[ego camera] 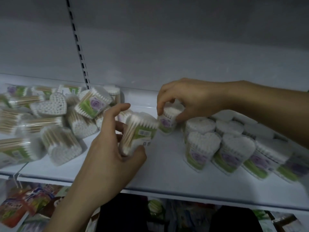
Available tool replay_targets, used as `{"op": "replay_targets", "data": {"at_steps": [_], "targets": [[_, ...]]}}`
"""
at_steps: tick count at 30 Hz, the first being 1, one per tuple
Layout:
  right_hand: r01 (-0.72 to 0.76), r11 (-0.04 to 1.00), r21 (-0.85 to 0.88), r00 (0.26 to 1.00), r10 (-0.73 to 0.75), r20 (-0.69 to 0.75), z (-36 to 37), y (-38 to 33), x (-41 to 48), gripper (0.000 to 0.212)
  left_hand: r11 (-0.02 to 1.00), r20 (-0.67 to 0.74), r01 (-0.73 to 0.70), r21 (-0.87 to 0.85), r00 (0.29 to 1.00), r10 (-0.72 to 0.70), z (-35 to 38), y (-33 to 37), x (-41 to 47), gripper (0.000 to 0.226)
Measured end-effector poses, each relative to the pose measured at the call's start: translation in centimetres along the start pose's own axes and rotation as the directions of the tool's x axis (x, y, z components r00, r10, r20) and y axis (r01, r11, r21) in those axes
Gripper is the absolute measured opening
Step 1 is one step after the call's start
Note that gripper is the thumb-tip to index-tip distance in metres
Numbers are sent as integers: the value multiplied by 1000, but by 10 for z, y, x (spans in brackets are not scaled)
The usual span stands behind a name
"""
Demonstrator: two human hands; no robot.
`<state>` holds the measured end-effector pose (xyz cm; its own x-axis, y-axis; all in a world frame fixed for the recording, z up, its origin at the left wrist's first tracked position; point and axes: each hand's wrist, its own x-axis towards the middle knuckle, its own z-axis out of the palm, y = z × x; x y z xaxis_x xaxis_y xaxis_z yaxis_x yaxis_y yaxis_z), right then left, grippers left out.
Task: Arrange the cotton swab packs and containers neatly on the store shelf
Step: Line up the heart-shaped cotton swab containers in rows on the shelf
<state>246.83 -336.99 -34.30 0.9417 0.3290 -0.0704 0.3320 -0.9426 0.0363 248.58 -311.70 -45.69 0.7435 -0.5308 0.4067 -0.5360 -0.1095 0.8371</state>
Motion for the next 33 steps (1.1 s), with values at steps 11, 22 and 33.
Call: {"op": "replay_targets", "data": {"at_steps": [11, 22, 33], "targets": [[-61, 998, 34, 994, 58, 94, -8, 0, 10, 56, 998, -170, -39, -58, 985, 29, 3, -5, -1, 54], [-172, 962, 214, 943, 223, -247, -38, 13, -27, 20, 960, 14, -149, 239, 989, 150, 48, 15, 43, 39], [-320, 882, 346, 757, 457, -467, -28, 8, -47, 10, 996, -74, -75, 44, 994, 78, 69, 3, 46, 47]]}}
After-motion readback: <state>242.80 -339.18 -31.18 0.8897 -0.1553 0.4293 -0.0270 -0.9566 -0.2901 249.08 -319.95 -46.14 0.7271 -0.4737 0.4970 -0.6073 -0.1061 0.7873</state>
